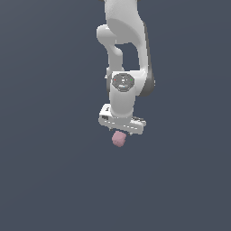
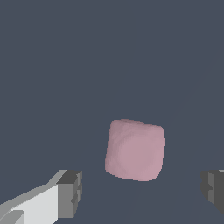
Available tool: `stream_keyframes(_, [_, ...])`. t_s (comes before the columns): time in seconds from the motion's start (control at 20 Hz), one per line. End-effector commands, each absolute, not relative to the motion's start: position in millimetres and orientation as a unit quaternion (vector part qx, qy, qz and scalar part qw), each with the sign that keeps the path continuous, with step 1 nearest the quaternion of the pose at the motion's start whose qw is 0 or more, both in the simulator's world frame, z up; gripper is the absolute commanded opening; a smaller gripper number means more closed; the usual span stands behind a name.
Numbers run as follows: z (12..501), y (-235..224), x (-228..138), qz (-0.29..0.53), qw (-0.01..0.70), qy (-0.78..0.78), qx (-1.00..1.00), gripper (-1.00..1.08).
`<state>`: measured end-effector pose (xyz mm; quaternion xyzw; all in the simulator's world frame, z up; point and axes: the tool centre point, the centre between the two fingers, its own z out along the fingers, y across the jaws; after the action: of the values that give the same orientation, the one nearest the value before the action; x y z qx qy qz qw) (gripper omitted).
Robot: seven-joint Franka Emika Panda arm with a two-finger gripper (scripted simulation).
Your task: Pick up the object and move it to a goal position.
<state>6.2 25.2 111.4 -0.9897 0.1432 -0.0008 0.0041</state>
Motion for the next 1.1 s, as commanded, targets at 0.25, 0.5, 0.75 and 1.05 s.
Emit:
stream_keyframes(0.25, [93.7,20.4,7.3,0.0,0.001,0.2,-0.98,1.0])
stream_keyframes(0.5, [89.6,19.2,7.4,0.0,0.0,0.213,-0.977,1.0])
stream_keyframes(0.75, [86.4,19.6,7.1,0.0,0.0,0.211,-0.978,1.0])
stream_keyframes(1.05, [59.6,19.2,6.2,0.0,0.0,0.212,-0.977,1.0])
